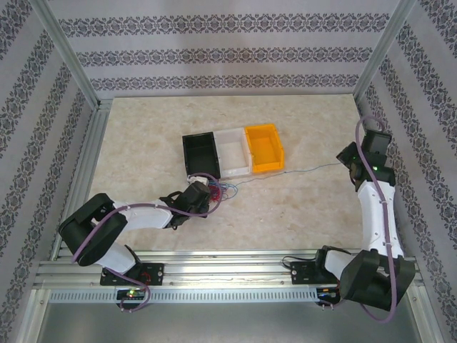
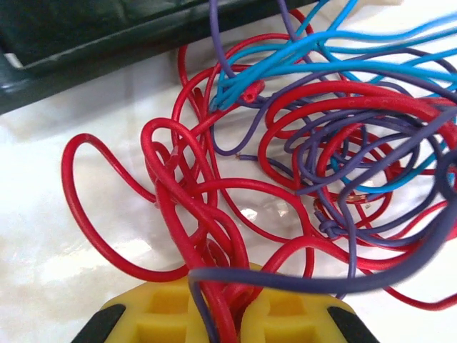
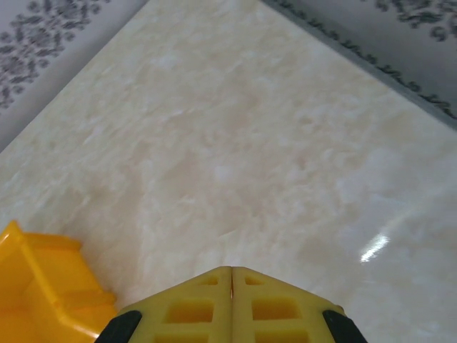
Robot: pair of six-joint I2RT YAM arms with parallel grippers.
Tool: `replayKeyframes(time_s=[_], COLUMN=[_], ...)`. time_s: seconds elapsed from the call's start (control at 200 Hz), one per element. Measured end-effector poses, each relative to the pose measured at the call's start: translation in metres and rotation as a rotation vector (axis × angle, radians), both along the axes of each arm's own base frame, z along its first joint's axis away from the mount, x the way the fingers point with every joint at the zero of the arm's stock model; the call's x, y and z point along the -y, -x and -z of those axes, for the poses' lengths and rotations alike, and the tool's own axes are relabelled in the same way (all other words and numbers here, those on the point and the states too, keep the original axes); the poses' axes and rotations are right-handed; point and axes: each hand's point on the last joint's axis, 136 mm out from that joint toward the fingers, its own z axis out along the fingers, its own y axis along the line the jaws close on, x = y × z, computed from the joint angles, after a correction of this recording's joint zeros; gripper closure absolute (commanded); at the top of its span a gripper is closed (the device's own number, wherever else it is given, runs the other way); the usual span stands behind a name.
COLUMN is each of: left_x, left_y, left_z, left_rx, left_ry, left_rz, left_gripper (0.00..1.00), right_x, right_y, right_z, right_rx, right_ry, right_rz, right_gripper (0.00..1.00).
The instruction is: Untangle the cables
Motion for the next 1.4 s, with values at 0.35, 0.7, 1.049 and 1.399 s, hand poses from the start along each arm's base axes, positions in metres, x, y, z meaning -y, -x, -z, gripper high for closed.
replayKeyframes(time_s=[0.35,0.7,1.049,1.399], left_x=[-0.012,-0.005,-0.001,-0.001], left_y=[-0.004,-0.007,-0.010,-0.010], left_z=[0.002,0.002,0.003,0.005], left_rx=[0.001,-0.025,-0.035,-0.048], left_ry=[-0.063,-0.154,-0.187,-0.198], left_rz=[-0.056,0.069,0.124,0.130], left_gripper=[1.00,1.00,1.00,1.00], right_x=[-0.006,-0.150,-0.236,-0.326], right_y=[0.006,0.050,0.049,0.044], right_z=[0.003,0.127,0.158,0.167], right_rx=[-0.051,-0.365,-0.380,-0.379], right_ry=[0.006,0.009,0.018,-0.063], right_rz=[-0.009,-0.390,-0.664,-0.988], right_gripper=[1.00,1.00,0.94,0.56])
